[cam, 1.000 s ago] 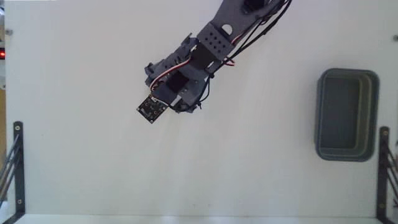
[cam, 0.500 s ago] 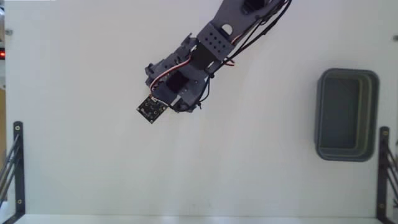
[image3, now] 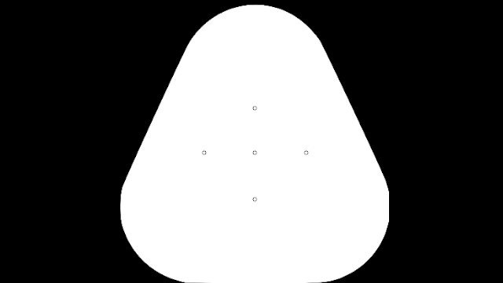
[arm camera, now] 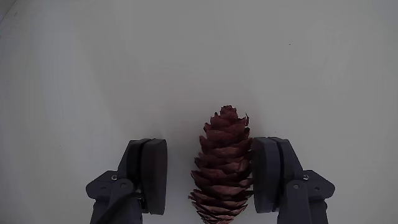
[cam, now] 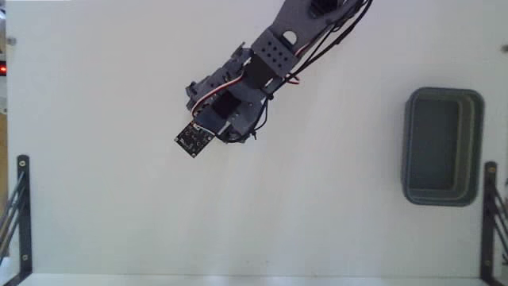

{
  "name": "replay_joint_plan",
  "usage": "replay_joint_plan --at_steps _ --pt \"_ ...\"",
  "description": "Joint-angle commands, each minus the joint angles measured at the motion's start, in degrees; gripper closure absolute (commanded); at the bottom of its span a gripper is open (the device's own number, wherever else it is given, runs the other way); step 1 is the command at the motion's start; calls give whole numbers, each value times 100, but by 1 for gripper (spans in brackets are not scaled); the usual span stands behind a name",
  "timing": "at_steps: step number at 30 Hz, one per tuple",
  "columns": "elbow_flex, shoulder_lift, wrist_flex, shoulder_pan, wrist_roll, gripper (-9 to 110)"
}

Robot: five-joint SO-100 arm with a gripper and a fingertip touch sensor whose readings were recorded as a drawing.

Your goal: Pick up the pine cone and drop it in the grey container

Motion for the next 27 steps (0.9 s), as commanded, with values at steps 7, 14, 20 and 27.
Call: replay_joint_plan --at_steps 7,14,20,27 --pt "8 124 -78 105 26 24" --pt "8 124 -78 105 26 26" --pt "8 124 -78 105 26 27" --pt "8 124 -78 105 26 29"
